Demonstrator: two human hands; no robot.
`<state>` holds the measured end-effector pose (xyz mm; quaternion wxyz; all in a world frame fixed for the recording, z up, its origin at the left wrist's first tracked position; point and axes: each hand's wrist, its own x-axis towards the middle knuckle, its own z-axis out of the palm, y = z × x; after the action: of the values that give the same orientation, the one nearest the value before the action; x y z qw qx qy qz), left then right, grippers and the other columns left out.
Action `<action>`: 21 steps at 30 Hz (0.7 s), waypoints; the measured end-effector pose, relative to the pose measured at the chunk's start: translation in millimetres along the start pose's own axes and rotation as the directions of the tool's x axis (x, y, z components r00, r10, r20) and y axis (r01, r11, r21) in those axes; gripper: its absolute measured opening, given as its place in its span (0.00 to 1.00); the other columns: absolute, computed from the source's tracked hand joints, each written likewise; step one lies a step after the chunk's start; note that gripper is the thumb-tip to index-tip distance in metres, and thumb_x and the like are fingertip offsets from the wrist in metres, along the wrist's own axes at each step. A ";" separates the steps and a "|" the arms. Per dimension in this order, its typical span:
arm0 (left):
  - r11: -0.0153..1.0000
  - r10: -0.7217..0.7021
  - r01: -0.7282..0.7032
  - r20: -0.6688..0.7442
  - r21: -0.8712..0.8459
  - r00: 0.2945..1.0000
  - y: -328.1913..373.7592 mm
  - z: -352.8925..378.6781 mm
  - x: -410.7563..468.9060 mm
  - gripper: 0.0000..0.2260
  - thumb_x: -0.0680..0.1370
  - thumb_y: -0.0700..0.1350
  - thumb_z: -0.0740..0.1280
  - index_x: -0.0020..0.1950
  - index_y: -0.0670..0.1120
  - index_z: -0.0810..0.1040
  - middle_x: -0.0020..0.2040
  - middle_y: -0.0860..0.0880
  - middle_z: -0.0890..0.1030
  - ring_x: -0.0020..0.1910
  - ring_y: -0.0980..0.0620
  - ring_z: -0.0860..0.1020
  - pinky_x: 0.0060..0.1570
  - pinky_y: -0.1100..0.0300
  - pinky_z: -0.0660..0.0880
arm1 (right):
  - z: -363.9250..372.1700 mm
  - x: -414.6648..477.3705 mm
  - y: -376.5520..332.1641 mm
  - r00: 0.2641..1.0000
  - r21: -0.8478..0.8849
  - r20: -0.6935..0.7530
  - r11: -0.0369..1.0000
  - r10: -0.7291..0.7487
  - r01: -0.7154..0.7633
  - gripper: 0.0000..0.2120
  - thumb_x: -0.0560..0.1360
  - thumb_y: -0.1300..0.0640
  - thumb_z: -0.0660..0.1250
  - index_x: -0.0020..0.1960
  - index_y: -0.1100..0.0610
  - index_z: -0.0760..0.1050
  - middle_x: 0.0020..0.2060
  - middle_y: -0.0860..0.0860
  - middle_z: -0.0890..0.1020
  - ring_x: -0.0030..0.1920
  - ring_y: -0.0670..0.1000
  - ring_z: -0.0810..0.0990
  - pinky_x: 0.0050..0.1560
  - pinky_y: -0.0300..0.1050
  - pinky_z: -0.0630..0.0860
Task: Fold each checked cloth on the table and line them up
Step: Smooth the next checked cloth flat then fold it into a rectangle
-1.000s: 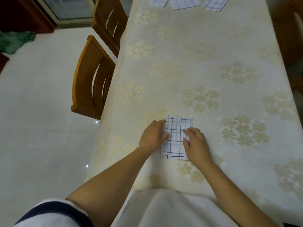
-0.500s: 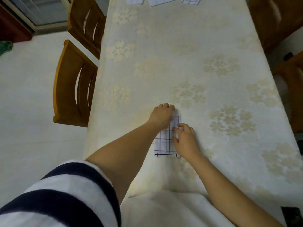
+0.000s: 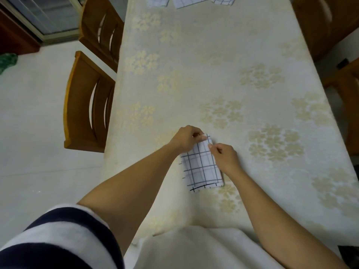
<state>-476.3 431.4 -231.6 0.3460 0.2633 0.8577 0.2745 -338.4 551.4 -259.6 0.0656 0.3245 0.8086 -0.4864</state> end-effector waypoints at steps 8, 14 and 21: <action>0.971 -0.193 0.197 0.040 -0.136 0.980 -24.3 18.1 -23.4 0.15 0.78 0.54 0.72 0.42 0.43 0.79 0.37 0.47 0.77 0.37 0.51 0.73 0.39 0.57 0.69 | -17.6 7.4 3.0 0.997 -0.157 -0.068 0.987 -0.044 0.033 0.17 0.79 0.44 0.65 0.39 0.54 0.76 0.30 0.49 0.78 0.33 0.51 0.77 0.34 0.46 0.73; 0.939 -0.282 0.262 -0.061 -0.224 0.957 -32.7 29.1 -43.5 0.21 0.78 0.51 0.73 0.33 0.45 0.68 0.30 0.48 0.65 0.30 0.52 0.64 0.29 0.64 0.61 | -55.7 17.7 10.9 0.982 -0.167 0.191 0.985 -0.013 0.045 0.08 0.75 0.51 0.73 0.47 0.56 0.84 0.37 0.48 0.82 0.37 0.44 0.78 0.34 0.31 0.69; 0.926 -0.340 0.310 -0.117 -0.218 0.933 -30.1 47.2 -51.2 0.14 0.78 0.52 0.73 0.44 0.43 0.74 0.40 0.48 0.76 0.40 0.49 0.74 0.33 0.62 0.67 | -48.6 27.3 27.1 0.991 -0.151 -0.115 0.987 -0.063 0.045 0.14 0.74 0.56 0.74 0.58 0.59 0.80 0.45 0.53 0.80 0.46 0.53 0.79 0.57 0.53 0.78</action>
<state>-417.5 390.8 -257.1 0.3441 0.0602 0.8823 0.3155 -333.6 612.9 -266.1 0.0280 0.3253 0.8535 -0.4062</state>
